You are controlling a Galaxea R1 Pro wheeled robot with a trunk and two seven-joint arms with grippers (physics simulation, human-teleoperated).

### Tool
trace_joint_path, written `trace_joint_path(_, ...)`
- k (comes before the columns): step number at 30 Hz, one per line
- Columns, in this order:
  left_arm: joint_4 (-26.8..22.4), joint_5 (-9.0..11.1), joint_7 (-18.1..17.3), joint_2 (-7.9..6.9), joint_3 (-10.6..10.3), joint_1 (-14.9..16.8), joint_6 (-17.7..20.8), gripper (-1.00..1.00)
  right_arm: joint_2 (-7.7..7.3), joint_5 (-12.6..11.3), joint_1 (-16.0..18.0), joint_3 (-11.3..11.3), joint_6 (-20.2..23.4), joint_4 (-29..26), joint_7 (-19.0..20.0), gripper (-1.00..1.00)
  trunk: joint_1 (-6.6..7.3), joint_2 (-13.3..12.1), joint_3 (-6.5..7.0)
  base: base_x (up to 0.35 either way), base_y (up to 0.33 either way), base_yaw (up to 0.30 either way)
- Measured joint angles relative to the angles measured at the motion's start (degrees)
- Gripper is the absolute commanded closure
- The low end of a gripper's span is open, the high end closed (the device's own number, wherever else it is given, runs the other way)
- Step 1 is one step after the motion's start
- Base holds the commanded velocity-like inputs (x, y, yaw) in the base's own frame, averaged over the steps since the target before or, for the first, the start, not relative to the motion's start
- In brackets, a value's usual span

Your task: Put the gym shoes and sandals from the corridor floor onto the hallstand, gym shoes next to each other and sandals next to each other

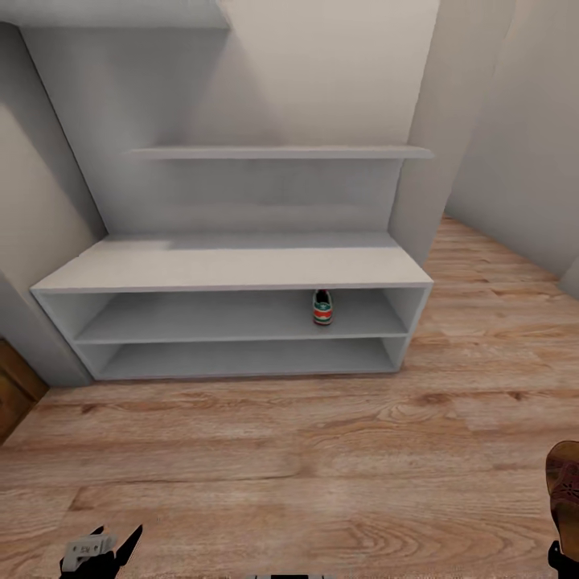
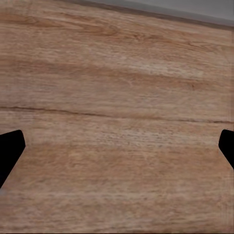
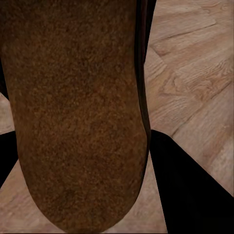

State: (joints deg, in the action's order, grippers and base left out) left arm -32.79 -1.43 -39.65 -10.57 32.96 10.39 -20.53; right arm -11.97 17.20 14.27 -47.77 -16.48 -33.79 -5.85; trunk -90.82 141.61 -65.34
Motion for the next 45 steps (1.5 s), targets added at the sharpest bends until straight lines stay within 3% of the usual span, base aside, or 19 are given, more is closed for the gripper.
trace_joint_path(20,0.0,0.08,0.0,0.0,0.0,0.0,0.0,-1.0,0.0,0.0,0.0,0.0,0.06,0.03,0.0,1.0,0.01,0.0,0.0,-0.097,0.293,0.0)
trace_joint_path(42,-0.01,0.08,0.09,0.0,0.0,-0.01,0.0,-1.0,0.05,0.0,0.01,0.0,0.14,-0.17,0.0,1.0,0.01,0.0,0.0,-0.001,0.302,0.033)
trace_joint_path(45,0.04,0.07,0.12,0.0,-0.02,0.01,-0.02,-1.0,0.74,0.07,-0.01,0.0,0.25,-0.64,0.03,1.0,0.01,0.0,0.0,0.0,0.064,0.004)
